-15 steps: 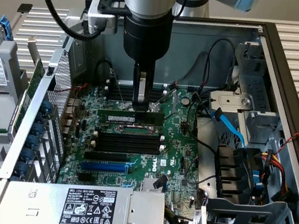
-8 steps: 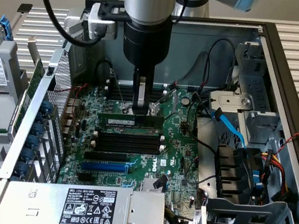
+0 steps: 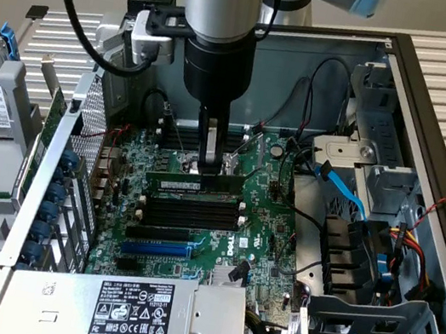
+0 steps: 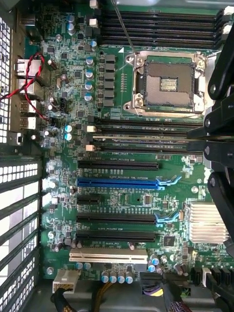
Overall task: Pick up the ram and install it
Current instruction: 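Insert the ram into the slot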
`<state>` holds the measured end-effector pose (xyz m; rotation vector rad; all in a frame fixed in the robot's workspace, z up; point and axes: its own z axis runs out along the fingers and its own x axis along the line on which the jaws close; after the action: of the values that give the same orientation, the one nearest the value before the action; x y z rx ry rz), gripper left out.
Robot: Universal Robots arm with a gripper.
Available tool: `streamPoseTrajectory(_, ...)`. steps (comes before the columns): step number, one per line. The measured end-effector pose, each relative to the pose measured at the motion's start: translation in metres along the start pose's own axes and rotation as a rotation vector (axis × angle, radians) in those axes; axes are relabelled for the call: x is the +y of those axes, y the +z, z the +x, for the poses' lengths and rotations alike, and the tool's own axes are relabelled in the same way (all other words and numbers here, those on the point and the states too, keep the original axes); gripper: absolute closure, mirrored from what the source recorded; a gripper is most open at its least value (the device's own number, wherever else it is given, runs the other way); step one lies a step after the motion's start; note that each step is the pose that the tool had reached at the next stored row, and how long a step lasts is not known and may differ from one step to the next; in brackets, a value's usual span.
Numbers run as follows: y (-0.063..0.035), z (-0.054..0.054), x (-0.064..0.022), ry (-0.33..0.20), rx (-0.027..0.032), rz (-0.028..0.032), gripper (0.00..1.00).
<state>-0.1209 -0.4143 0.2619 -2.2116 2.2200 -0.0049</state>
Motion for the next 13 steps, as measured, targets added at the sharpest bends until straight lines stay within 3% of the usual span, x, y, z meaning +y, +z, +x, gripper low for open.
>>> streamPoseTrajectory(7, 0.0019, 0.0003, 0.0001, 0.000, 0.0001, -0.0021, 0.87)
streamPoseTrajectory(13, 0.0027, 0.0025, -0.0002, 0.000, 0.0002, -0.0098, 0.87)
